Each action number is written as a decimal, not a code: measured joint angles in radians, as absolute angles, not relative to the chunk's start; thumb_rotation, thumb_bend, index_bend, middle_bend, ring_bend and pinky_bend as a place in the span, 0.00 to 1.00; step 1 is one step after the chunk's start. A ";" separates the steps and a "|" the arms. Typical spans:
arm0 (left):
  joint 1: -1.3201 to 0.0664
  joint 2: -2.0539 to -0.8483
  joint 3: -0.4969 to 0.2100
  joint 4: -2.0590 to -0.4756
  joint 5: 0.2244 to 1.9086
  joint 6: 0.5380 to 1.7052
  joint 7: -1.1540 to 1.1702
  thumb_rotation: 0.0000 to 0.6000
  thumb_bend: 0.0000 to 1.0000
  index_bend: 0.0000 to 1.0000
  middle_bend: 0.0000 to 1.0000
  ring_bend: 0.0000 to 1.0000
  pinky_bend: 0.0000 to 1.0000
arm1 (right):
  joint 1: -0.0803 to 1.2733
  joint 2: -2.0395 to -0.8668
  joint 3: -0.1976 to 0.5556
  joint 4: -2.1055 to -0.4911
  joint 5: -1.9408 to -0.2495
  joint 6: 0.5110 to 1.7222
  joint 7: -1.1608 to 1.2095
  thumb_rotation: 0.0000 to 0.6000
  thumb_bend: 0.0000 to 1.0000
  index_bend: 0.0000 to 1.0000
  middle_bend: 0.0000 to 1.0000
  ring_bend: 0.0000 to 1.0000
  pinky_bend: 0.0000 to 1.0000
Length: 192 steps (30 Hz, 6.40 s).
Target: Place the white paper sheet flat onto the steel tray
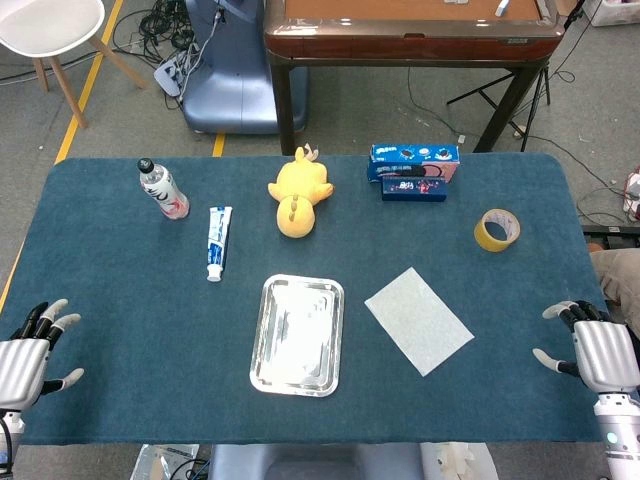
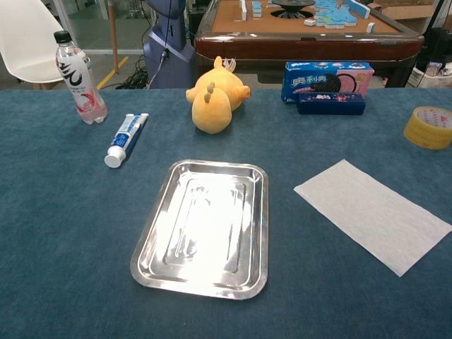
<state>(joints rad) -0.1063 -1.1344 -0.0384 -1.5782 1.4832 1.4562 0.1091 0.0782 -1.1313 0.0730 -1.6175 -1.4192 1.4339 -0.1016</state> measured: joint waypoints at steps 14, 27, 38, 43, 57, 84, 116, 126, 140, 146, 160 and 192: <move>-0.103 -1.131 -0.034 -1.586 1.479 1.455 0.113 1.00 0.02 0.26 0.13 0.08 0.35 | 0.080 -1.139 0.075 -1.615 -1.417 1.431 -0.108 1.00 0.00 0.46 0.62 0.55 0.73; -0.093 -1.114 -0.035 -1.596 1.484 1.476 0.098 1.00 0.02 0.26 0.13 0.08 0.36 | 0.124 -1.176 0.049 -1.578 -1.475 1.371 -0.138 1.00 0.00 0.50 1.00 1.00 1.00; -0.085 -1.108 -0.040 -1.598 1.475 1.487 0.098 1.00 0.02 0.26 0.13 0.08 0.36 | 0.210 -1.201 0.017 -1.539 -1.534 1.243 -0.137 1.00 0.00 0.50 1.00 1.00 1.00; -0.080 -1.103 -0.042 -1.601 1.471 1.494 0.095 1.00 0.02 0.26 0.13 0.08 0.36 | 0.244 -1.224 0.006 -1.518 -1.552 1.201 -0.142 1.00 0.00 0.50 1.00 1.00 1.00; -0.073 -1.093 -0.047 -1.609 1.463 1.501 0.093 1.00 0.02 0.26 0.13 0.08 0.36 | 0.316 -1.281 -0.021 -1.460 -1.605 1.132 -0.175 1.00 0.00 0.50 1.00 1.00 1.00; -0.060 -1.076 -0.062 -1.621 1.443 1.517 0.087 1.00 0.02 0.26 0.13 0.08 0.36 | 0.413 -1.369 -0.072 -1.376 -1.682 1.064 -0.215 1.00 0.00 0.50 1.00 1.00 1.00; -0.052 -1.062 -0.067 -1.631 1.444 1.527 0.072 1.00 0.02 0.26 0.13 0.08 0.36 | 0.434 -1.463 -0.078 -1.272 -1.642 1.053 -0.202 1.00 0.00 0.50 1.00 1.00 1.00; -0.050 -1.060 -0.067 -1.634 1.445 1.528 0.072 1.00 0.02 0.26 0.13 0.08 0.36 | 0.434 -1.478 -0.068 -1.256 -1.634 1.078 -0.194 1.00 0.10 0.51 1.00 1.00 1.00; -0.050 -1.060 -0.068 -1.634 1.444 1.526 0.075 1.00 0.02 0.26 0.13 0.08 0.36 | 0.434 -1.489 -0.067 -1.248 -1.628 1.096 -0.174 1.00 0.35 0.54 1.00 1.00 1.00; -0.049 -1.058 -0.068 -1.636 1.442 1.526 0.073 1.00 0.02 0.26 0.13 0.08 0.36 | 0.436 -1.499 -0.063 -1.242 -1.617 1.091 -0.170 1.00 0.48 0.55 1.00 1.00 1.00; -0.047 -1.054 -0.069 -1.640 1.444 1.530 0.070 1.00 0.02 0.26 0.13 0.08 0.36 | 0.438 -1.501 -0.049 -1.247 -1.602 1.103 -0.163 1.00 0.55 0.57 1.00 1.00 1.00; -0.037 -1.028 -0.065 -1.659 1.462 1.547 0.057 1.00 0.02 0.26 0.13 0.08 0.36 | 0.534 -1.583 0.180 -1.437 -1.398 1.150 -0.516 1.00 0.55 0.59 1.00 1.00 1.00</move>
